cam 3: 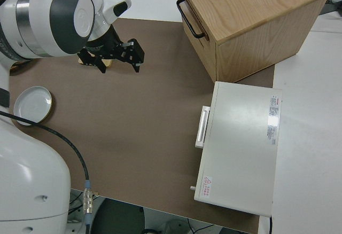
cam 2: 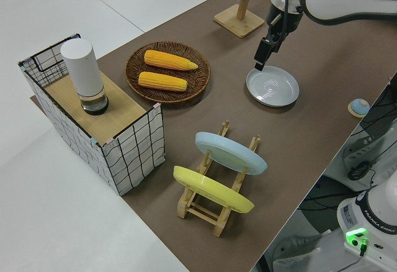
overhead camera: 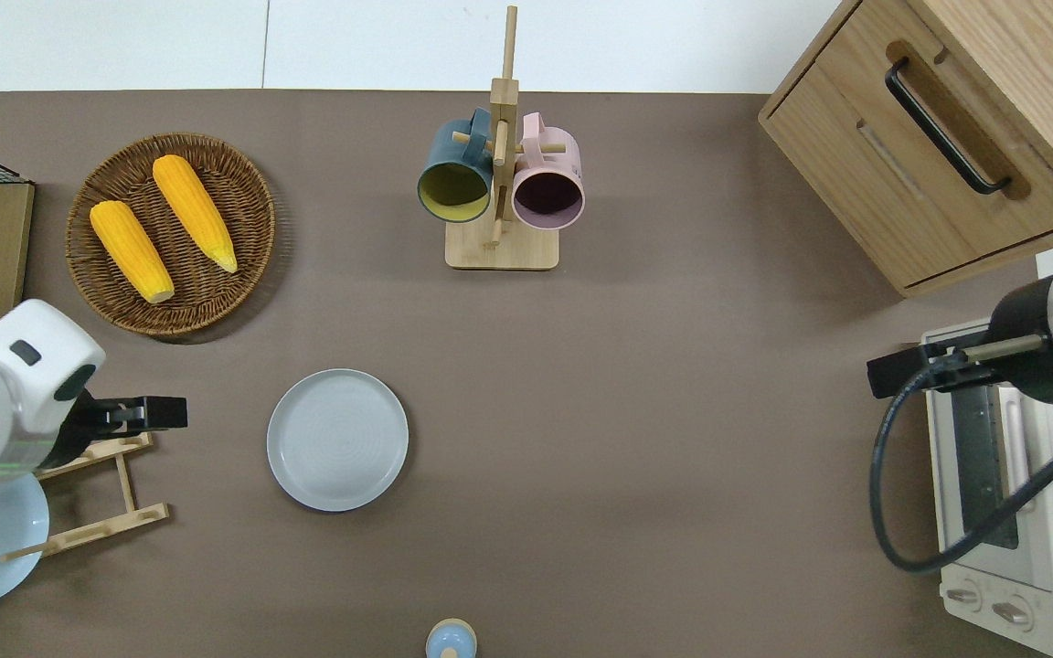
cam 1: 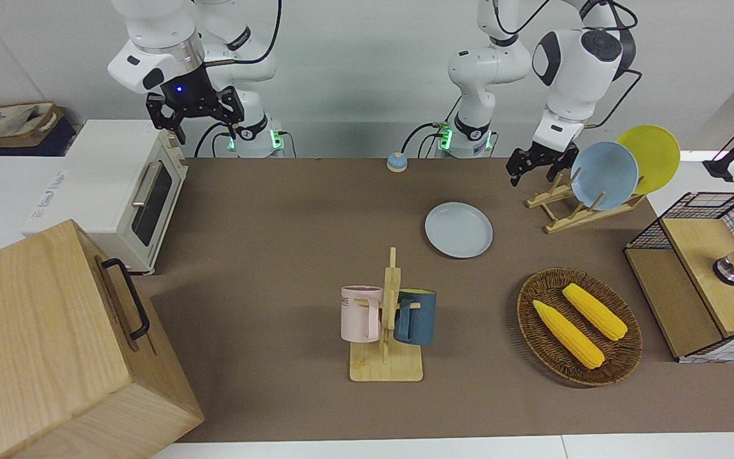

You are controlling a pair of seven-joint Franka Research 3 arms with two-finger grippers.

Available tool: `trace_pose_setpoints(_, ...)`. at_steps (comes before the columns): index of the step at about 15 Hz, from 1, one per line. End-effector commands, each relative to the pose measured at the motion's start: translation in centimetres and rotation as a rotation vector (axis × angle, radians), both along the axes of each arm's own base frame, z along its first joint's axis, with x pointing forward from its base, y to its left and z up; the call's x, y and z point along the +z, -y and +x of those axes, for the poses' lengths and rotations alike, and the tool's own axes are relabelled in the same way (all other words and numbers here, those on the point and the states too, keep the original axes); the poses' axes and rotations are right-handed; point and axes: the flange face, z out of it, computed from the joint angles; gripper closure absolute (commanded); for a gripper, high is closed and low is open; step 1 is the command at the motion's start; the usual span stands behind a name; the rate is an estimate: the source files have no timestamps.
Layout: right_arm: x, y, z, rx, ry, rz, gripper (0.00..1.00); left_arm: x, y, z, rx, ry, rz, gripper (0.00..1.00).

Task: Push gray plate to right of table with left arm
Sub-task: 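Lower the left gripper beside the gray plate's edge nearest the robot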

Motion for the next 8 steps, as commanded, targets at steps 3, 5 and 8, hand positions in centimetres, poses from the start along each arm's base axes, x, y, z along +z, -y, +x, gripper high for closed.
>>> trace_pose_setpoints(3, 0.4, 0.2, -0.3, -0.017, -0.005, 0.004, 0.017, -7.0, 2.9, -3.3, 0.048, 0.043, -0.001, 0.0)
trace_pose_setpoints(5, 0.4, 0.2, -0.3, -0.017, -0.005, 0.004, 0.017, -9.8, 4.7, -4.1, 0.057, 0.071, 0.01, 0.0)
trace_pose_setpoints(8, 0.4, 0.1, -0.3, -0.015, -0.005, 0.004, 0.017, -12.4, 5.1, -3.9, 0.06, 0.074, 0.002, 0.0)
